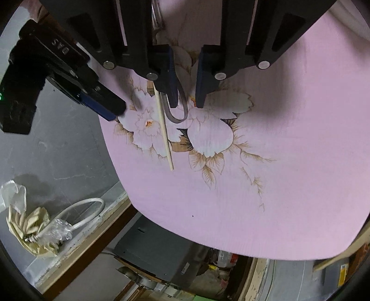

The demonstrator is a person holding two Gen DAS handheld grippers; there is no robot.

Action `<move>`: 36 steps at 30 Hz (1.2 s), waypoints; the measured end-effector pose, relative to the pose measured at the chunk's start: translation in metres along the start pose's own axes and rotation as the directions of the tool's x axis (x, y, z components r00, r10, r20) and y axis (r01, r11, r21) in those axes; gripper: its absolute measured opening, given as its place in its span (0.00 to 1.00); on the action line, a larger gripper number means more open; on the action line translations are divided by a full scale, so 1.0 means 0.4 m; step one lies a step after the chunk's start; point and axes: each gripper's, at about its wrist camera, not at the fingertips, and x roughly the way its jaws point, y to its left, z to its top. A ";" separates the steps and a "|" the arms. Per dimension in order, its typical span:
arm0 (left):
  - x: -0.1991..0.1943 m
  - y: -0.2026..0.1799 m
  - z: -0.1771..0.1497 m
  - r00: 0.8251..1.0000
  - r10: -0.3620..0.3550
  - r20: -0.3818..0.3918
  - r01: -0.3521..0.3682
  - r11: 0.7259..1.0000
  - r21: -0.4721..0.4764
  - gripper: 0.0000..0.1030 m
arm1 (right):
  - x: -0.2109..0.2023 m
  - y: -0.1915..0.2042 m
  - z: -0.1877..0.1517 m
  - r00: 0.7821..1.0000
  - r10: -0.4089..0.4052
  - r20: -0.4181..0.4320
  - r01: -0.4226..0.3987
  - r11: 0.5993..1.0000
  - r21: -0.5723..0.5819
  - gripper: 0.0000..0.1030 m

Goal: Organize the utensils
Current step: 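Lower both tools, grasp the steel fork with the left tool while the right tool grasps the chopstick, then lift the fork and chopstick and carry both toward the white holder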

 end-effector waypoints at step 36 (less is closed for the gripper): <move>0.002 -0.001 0.020 0.999 0.032 -0.031 -0.031 0.999 0.038 0.03 | 0.129 0.061 0.074 0.956 -0.057 -0.289 0.033 0.996 -0.087 0.09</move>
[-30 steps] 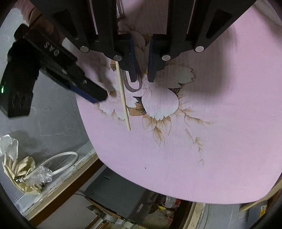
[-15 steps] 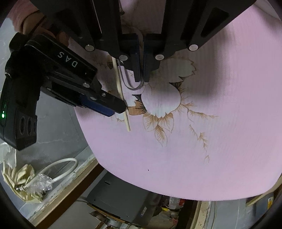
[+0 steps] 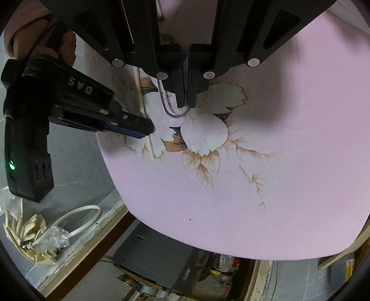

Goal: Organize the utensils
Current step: 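Lift the fork and chopstick and carry both toward the white holder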

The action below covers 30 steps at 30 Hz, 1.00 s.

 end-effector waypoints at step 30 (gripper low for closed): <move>-0.286 -0.086 -0.095 0.951 0.005 0.308 -0.064 0.981 0.183 0.02 | -0.336 0.041 -0.210 0.875 0.067 0.479 -0.157 0.976 0.150 0.04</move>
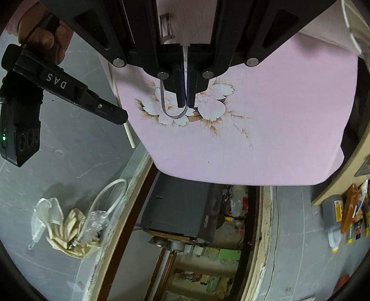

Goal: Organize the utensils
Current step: 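Lift the fork and chopstick and carry both toward the white holder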

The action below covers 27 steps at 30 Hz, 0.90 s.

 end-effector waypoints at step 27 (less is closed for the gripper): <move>-0.182 -0.058 -0.103 0.996 -0.037 0.077 0.026 0.990 0.137 0.02 | -0.201 0.073 -0.071 0.989 -0.030 0.143 0.035 0.999 -0.030 0.04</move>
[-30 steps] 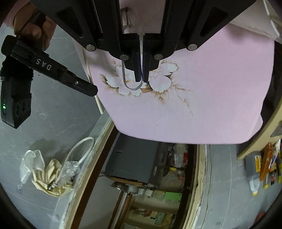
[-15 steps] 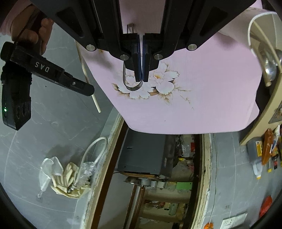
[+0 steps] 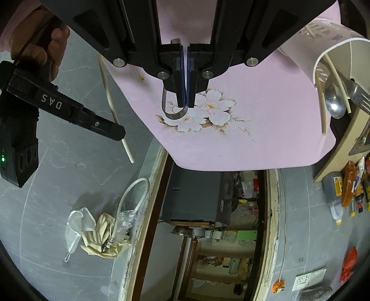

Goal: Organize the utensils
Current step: 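Lift the fork and chopstick and carry both toward the white holder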

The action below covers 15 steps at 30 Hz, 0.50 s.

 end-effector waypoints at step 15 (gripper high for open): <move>-0.109 0.050 0.077 0.996 0.037 0.076 -0.034 0.999 -0.039 0.01 | -0.064 0.090 0.074 0.982 0.102 0.160 -0.102 0.995 -0.007 0.04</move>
